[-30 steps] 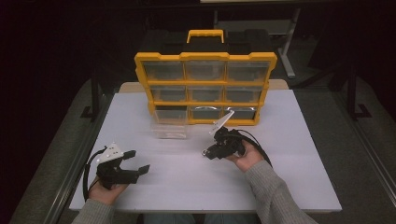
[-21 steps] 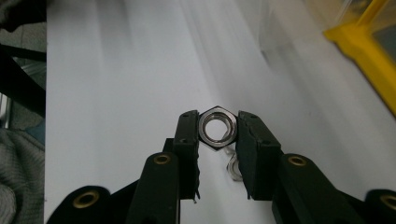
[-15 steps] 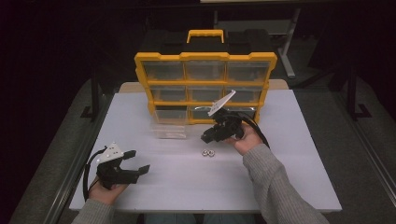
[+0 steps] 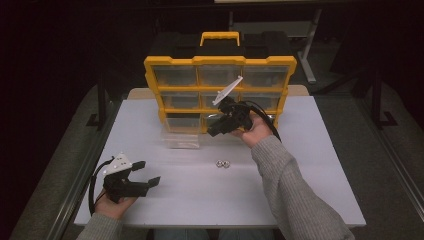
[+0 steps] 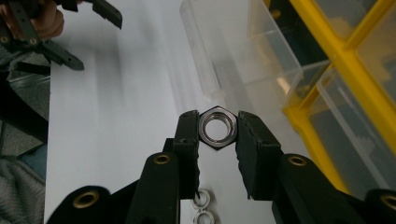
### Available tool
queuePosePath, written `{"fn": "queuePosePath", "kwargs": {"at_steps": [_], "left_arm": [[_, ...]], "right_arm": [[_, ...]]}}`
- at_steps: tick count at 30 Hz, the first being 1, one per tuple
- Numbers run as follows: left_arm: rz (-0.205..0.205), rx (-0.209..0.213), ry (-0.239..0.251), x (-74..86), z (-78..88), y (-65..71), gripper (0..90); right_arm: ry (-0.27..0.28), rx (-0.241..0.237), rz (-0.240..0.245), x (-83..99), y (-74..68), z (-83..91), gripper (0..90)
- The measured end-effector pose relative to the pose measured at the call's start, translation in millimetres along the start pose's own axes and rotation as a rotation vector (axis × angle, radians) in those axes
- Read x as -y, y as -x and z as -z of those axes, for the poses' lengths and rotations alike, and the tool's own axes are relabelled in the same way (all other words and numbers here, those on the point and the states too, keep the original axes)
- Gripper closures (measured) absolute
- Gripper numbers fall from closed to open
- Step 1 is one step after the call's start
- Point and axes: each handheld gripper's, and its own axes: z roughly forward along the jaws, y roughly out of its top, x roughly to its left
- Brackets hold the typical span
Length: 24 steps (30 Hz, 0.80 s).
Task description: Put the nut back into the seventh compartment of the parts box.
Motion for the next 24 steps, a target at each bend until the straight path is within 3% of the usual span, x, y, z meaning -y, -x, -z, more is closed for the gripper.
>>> {"fn": "queuePosePath", "kwargs": {"at_steps": [10, 24], "left_arm": [[0.000, 0.001, -0.001, -0.1, 0.4, -0.1, 18.4], [0.003, 0.004, 0.001, -0.4, 0.8, 0.1, 18.4]], "right_arm": [[-0.006, 0.010, 0.034, -32.4, 2.7, -7.4, 69.0], [-0.020, 0.018, 0.047, -56.5, 5.8, -31.1, 68.9]]}}
